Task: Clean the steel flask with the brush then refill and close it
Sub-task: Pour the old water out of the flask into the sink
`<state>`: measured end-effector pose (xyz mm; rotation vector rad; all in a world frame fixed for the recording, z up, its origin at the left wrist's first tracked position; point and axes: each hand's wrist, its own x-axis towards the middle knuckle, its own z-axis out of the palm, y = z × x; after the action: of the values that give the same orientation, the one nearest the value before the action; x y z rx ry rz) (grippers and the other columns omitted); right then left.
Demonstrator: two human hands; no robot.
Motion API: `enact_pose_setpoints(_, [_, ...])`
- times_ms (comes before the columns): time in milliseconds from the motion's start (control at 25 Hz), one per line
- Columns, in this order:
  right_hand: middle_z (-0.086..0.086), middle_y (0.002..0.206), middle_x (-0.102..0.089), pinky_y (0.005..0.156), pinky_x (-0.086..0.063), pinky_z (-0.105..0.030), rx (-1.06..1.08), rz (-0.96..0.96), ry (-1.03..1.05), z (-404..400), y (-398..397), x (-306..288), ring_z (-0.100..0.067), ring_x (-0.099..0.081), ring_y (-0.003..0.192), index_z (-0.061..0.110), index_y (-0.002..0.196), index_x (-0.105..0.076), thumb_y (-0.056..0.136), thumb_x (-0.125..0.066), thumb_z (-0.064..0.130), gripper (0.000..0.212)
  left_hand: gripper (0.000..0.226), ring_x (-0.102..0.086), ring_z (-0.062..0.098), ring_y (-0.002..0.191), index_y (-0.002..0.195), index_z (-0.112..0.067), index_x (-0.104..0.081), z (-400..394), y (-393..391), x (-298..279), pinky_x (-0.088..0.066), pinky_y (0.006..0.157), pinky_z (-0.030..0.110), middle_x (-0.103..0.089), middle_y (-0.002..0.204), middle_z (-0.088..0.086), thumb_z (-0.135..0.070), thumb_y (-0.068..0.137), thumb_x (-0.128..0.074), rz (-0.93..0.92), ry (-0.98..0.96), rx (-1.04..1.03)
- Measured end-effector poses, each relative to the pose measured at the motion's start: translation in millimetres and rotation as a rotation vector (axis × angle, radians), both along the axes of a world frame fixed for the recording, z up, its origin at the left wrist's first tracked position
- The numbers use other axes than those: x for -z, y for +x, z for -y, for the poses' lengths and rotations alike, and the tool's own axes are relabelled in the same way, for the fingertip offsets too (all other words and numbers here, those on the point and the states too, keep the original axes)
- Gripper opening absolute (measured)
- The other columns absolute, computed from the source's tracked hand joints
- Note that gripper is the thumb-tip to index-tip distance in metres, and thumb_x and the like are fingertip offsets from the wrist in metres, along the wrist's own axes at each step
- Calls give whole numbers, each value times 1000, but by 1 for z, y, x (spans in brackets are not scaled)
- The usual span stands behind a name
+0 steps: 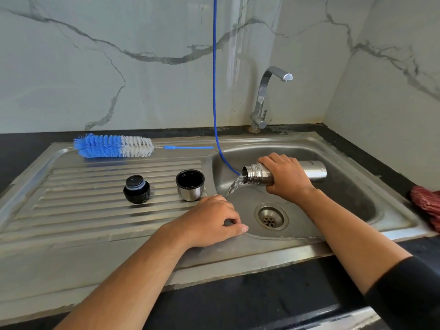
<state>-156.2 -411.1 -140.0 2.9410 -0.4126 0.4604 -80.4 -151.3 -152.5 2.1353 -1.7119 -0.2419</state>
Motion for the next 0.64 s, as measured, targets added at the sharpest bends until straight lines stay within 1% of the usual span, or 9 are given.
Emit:
enact_pose_setpoints(80, [1,122,-59,100,-44,-41,-1,10,-11,0,0,0,-23,-58,108,27,135,-51,70,-83,30,72,37,-51,6,97,95,-33,-78,0,1,0,-42,98,38,-64,85,-16,-60,96,-54,5,7,2])
enact_pose_setpoints(200, [0,123,-59,100,-44,-42,-4,23,-21,1,0,-1,-24,-58,109,26,136,-52,69,-84,28,73,40,-51,7,98,95,-33,-77,1,1,0,-42,99,39,-65,85,-15,-63,94,-51,4,11,-1])
enact_pose_setpoints(320, [0,122,-59,100,-43,-42,-6,30,-40,0,0,-2,-25,-58,109,26,134,-54,68,-84,26,73,52,-52,6,96,93,-34,-77,1,0,1,-43,98,38,-66,84,-15,-71,88,-41,3,15,-11])
enact_pose_setpoints(400, [0,121,-59,100,-43,-42,-8,32,-48,-1,0,-2,-25,-58,109,26,134,-54,67,-84,26,74,55,-53,6,94,91,-34,-77,1,0,1,-43,97,38,-66,83,-15,-73,86,-38,8,12,-11])
enact_pose_setpoints(640, [0,121,-59,102,-42,-42,-14,50,-57,-1,-1,-3,-25,-58,109,26,134,-54,68,-84,26,73,49,-52,6,95,92,-33,-77,1,0,1,-43,97,39,-66,84,-15,-69,89,-43,2,9,-15])
